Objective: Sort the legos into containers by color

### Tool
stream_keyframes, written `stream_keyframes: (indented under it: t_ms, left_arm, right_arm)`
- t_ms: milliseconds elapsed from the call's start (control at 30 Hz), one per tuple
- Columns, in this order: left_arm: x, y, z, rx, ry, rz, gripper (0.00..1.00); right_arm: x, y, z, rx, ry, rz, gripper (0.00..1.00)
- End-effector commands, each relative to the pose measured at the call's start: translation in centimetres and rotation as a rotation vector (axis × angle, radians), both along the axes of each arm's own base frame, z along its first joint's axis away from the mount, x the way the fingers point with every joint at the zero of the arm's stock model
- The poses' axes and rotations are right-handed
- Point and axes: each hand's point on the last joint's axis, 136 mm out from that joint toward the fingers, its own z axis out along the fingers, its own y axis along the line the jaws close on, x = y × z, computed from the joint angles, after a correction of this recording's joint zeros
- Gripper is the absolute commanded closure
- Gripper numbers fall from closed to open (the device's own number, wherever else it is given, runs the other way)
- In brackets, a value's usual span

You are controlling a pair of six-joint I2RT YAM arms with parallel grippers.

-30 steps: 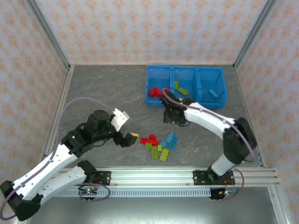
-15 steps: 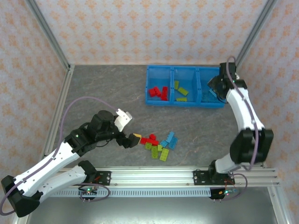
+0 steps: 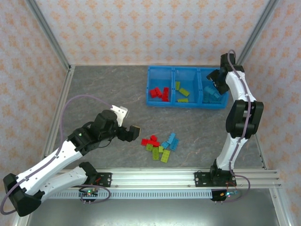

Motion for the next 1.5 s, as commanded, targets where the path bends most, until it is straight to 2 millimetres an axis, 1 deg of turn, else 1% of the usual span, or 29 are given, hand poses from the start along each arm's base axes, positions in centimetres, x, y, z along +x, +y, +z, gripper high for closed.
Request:
stream_keyframes:
  t_ms: [0, 67, 133, 200, 267, 333, 433, 500, 533, 600, 667, 767, 933, 1067, 1233, 1400, 1467]
  left_arm:
    - [0.8, -0.5, -0.6, -0.034, 0.060, 0.075, 0.02]
    - [0.9, -1.2, -1.1, -0.029, 0.099, 0.061, 0.02]
    - [0.9, -2.2, -1.5, -0.033, 0.138, 0.033, 0.02]
    - [0.8, -3.1, -2.3, -0.024, 0.182, 0.017, 0.02]
    - [0.8, -3.8, -3.3, -0.010, 0.227, 0.019, 0.02]
    - [0.7, -4.6, -4.6, 0.007, 0.272, 0.023, 0.03]
    - [1.1, -6.0, -6.1, 0.040, 0.290, 0.029, 0.04]
    - [1.6, -7.2, -6.5, 0.068, 0.283, 0.032, 0.06]
    - [1.9, -7.6, -6.8, 0.093, 0.277, 0.039, 0.08]
    - [2.4, -8.5, -7.7, 0.153, 0.278, 0.050, 0.14]
    - [2.8, -8.7, -9.2, 0.226, 0.299, 0.063, 0.22]
    - [3.1, -9.2, -11.0, 0.304, 0.320, 0.051, 0.27]
    - [3.5, -9.5, -13.3, 0.379, 0.352, 0.042, 0.34]
    - [2.6, -10.5, -14.9, 0.383, 0.416, -0.029, 0.38]
    - [1.9, -10.5, -16.4, 0.412, 0.461, -0.062, 0.43]
    - [1.9, -10.1, -17.0, 0.445, 0.467, -0.056, 0.48]
    - [2.0, -9.9, -17.1, 0.458, 0.463, -0.050, 0.51]
  right_arm:
    - [-3.0, 0.7, 2.7, 0.019, -0.005, 0.017, 0.15]
    - [-4.4, 1.0, 3.5, 0.030, -0.029, 0.018, 0.11]
    - [-6.1, 1.9, 4.6, 0.060, -0.050, 0.047, 0.10]
    - [-8.4, 3.7, 5.3, 0.111, -0.071, 0.102, 0.09]
    - [-10.8, 6.1, 5.5, 0.161, -0.091, 0.187, 0.09]
    - [-14.0, 8.9, 5.4, 0.195, -0.071, 0.292, 0.09]
    - [-18.9, 12.2, 4.7, 0.213, -0.017, 0.391, 0.09]
    - [-21.3, 13.8, 4.0, 0.225, -0.004, 0.413, 0.09]
    - [-22.2, 14.5, 4.2, 0.236, -0.021, 0.420, 0.09]
    - [-23.7, 15.7, 3.9, 0.260, -0.022, 0.442, 0.09]
    - [-24.6, 16.0, 3.6, 0.251, -0.006, 0.461, 0.10]
    - [-25.3, 15.4, 3.4, 0.211, 0.028, 0.466, 0.10]
    - [-24.9, 15.3, 3.7, 0.194, 0.021, 0.476, 0.09]
    - [-24.6, 15.5, 3.5, 0.196, 0.037, 0.481, 0.10]
    - [-24.5, 15.5, 3.4, 0.196, 0.032, 0.475, 0.09]
    - [-24.6, 15.4, 3.3, 0.194, 0.033, 0.470, 0.09]
    - [-24.7, 15.3, 3.3, 0.193, 0.034, 0.466, 0.10]
